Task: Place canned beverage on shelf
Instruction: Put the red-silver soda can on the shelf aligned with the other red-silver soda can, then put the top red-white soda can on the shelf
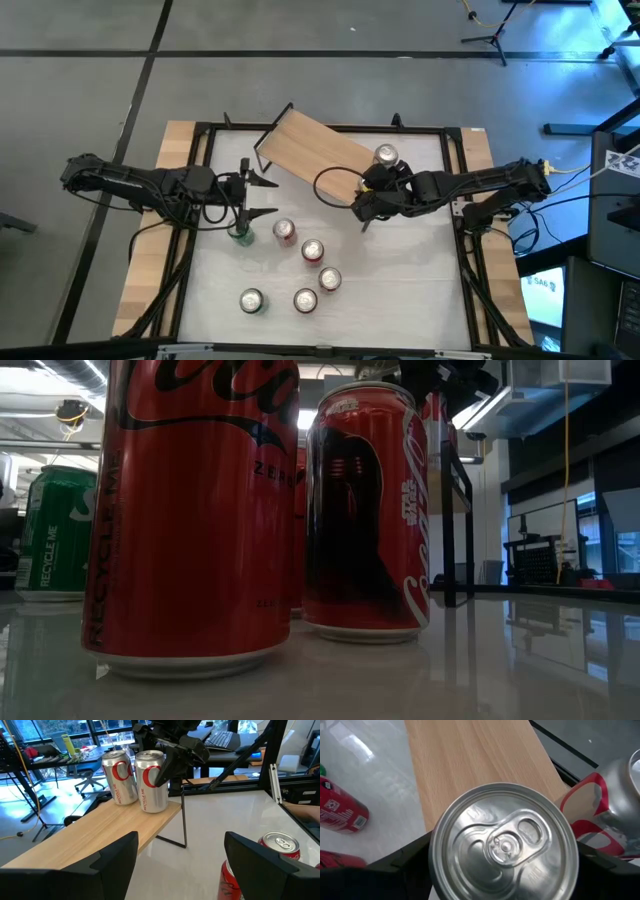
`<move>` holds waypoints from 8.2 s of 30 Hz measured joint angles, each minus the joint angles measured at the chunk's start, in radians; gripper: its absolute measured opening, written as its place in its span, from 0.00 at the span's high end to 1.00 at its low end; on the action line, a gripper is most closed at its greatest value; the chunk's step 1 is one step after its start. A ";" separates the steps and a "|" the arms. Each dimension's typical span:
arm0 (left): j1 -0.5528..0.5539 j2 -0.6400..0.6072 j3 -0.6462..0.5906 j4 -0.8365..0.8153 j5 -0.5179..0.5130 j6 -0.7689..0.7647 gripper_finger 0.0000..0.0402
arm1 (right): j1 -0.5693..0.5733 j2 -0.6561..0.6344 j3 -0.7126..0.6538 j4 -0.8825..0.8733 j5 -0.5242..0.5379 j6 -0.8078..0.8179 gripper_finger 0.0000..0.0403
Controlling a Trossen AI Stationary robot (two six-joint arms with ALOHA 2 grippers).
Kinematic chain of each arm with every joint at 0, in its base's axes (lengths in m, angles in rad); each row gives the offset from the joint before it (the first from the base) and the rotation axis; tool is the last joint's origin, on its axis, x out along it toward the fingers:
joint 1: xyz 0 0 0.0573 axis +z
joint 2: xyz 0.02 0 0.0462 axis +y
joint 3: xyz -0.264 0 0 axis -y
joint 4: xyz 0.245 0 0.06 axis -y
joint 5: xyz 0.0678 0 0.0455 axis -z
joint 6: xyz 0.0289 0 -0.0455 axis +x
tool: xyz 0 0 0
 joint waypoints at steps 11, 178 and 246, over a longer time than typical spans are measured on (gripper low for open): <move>0.000 0.000 0.000 0.000 0.000 0.000 0.29 | 0.000 0.000 0.000 0.000 -0.001 -0.002 0.20; 0.049 0.436 0.301 0.167 -0.019 -0.084 0.29 | 0.553 -0.505 -0.494 0.008 0.292 0.191 0.05; -0.055 0.476 0.422 -0.684 0.077 -0.368 0.16 | 0.550 -0.526 -0.708 0.397 0.161 0.031 0.05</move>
